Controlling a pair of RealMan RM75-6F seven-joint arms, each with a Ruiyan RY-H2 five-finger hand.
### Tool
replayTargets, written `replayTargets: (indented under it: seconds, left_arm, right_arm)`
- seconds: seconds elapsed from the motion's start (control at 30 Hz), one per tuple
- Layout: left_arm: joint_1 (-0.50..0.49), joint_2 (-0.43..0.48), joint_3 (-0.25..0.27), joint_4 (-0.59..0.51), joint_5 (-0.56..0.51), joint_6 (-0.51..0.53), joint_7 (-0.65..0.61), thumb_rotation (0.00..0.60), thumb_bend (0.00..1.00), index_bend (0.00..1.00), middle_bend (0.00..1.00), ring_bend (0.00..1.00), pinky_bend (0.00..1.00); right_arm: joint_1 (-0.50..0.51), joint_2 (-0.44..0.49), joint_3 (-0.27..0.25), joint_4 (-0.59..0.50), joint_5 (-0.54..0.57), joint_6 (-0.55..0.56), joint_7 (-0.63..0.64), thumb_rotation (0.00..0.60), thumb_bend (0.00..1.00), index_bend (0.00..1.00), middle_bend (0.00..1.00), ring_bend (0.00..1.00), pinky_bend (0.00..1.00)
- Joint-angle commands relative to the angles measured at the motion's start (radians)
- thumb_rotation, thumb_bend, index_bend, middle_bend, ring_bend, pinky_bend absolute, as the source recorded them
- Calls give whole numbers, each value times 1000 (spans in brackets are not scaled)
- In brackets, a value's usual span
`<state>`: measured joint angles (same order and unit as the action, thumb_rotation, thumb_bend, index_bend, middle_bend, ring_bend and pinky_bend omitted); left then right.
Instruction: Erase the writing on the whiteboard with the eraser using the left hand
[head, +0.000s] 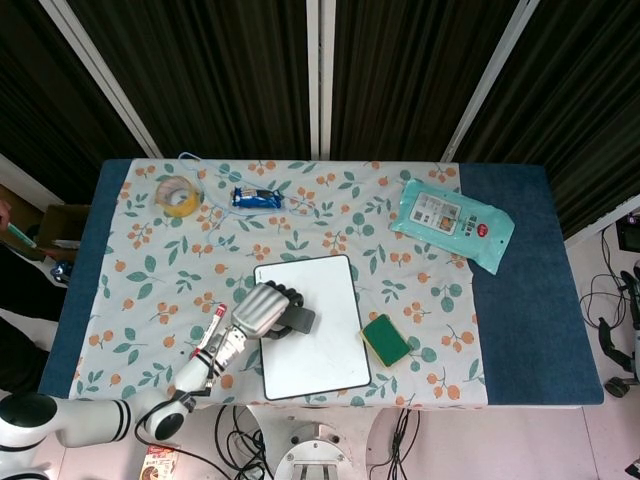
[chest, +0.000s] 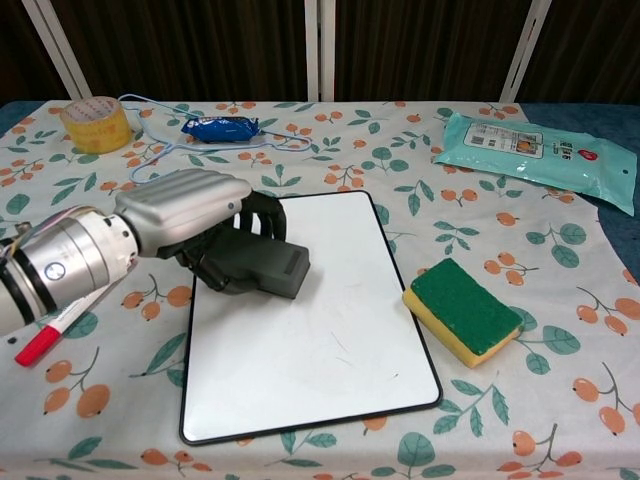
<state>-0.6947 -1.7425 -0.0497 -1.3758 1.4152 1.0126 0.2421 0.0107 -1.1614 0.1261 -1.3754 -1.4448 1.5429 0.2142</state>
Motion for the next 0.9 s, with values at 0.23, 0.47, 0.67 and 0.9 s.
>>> replayTargets:
  seconds: [0.23,0.47,0.67,0.9]
  left_arm:
    - [27,58,76,-155,32,-16,48,600,432,725,683,579,588]
    - [37,66,77,-185,28,-13,64,600,432,727,686,581,593]
    - [41,40,69,-146,12,-23,59,600,431,727,686,581,593]
    - [37,6,40,-81,5,-24,33,600,431,733,689,584,595]
  right_arm:
    - [0,-1,-3,2,-5,3,3,600,367,0,0,0,0]
    - [3,-5,-6,5,-8,-2,2,600,367,0,0,0,0]
    - [1,-6,-8,8,-8,0,2,600,366,0,0,0,0]
    - [1,-7,-9,11,-6,-5,3,600,367,0,0,0,0]
